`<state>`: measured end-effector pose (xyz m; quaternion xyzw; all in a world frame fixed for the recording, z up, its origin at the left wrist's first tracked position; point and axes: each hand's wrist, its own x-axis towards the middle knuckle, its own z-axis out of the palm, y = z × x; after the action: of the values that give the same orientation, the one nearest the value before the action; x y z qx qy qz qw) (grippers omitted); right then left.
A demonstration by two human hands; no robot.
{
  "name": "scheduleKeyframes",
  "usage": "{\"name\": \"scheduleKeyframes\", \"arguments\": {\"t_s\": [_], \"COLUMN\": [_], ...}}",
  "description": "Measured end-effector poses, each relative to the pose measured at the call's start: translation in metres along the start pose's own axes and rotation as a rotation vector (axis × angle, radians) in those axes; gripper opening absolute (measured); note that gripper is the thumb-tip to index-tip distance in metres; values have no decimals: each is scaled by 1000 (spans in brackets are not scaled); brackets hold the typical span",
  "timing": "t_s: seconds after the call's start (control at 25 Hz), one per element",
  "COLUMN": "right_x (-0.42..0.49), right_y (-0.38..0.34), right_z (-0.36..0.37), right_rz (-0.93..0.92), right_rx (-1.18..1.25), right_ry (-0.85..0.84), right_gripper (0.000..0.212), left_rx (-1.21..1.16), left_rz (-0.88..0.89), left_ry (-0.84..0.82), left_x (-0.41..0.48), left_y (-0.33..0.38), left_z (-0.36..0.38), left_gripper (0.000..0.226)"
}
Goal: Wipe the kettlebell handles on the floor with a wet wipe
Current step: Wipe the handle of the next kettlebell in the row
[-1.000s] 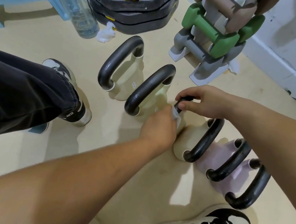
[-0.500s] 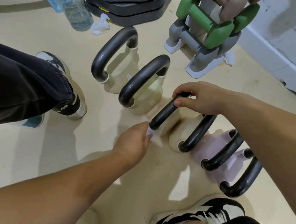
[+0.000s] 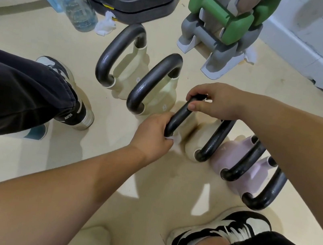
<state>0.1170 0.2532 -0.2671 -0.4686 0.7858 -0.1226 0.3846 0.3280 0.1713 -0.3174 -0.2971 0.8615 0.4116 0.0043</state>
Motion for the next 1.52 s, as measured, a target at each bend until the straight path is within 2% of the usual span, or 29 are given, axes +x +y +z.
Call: {"name": "scheduleKeyframes", "arguments": {"t_s": [0.12,0.2,0.28,0.4,0.48,0.52,0.6,0.68,0.72,0.76,0.84,0.92,1.0,1.08,1.24,1.32,1.4,1.52], "right_x": [1,3,4,1,0,-1,-4,-4,-4,-4,-5,-9,-13,-10,0,5,10,16], "right_y": [0,-2,-4,-3,-2,-2,-3,-6,-9,-11,-13,-14,-15,-13,-12,-11,-12,-9], "right_z": [0,2,4,7,7,7,4,3,4,5,4,-2,-10,-14,-20,-23,-25,-26], "right_rz": [-13,-14,-3,11,18,21,28,40,40,43,70,155,298,402,532,524,532,604], "right_rx": [12,30,41,32,30,27,21,9,-3,-5,0,19,88,202,415,452,433,491], "right_ry": [0,15,22,23,32,37,37,21,12,19,31,34,71,103,104,85,149,216], "right_gripper": [20,21,21,21,21,21,21,21,22,23,29,48,69,60,51,45,49,50], "left_rx": [43,81,41,-224,-380,-389,-254,3,90,118,32,-53,-40,117,498,549,545,523], "left_rz": [2,4,-54,-320,-508,-548,-449,-154,-41,-8,-101,-172,-93,0,15,33,-36,-129], "left_ry": [-207,-237,-87,222,348,364,249,4,-64,-90,-12,85,73,45,-25,-116,-207,-216], "left_x": [17,20,10,-9,-8,-6,2,5,5,5,2,-1,-1,9,46,72,97,111], "left_y": [8,7,5,18,35,38,29,12,5,1,9,24,37,48,71,85,95,100], "left_z": [-12,-20,-17,10,23,24,16,-4,-14,-20,-19,-12,-3,3,13,16,16,16], "left_gripper": [43,41,36,32,33,34,34,26,30,35,30,21,24,28,42,39,32,29]}}
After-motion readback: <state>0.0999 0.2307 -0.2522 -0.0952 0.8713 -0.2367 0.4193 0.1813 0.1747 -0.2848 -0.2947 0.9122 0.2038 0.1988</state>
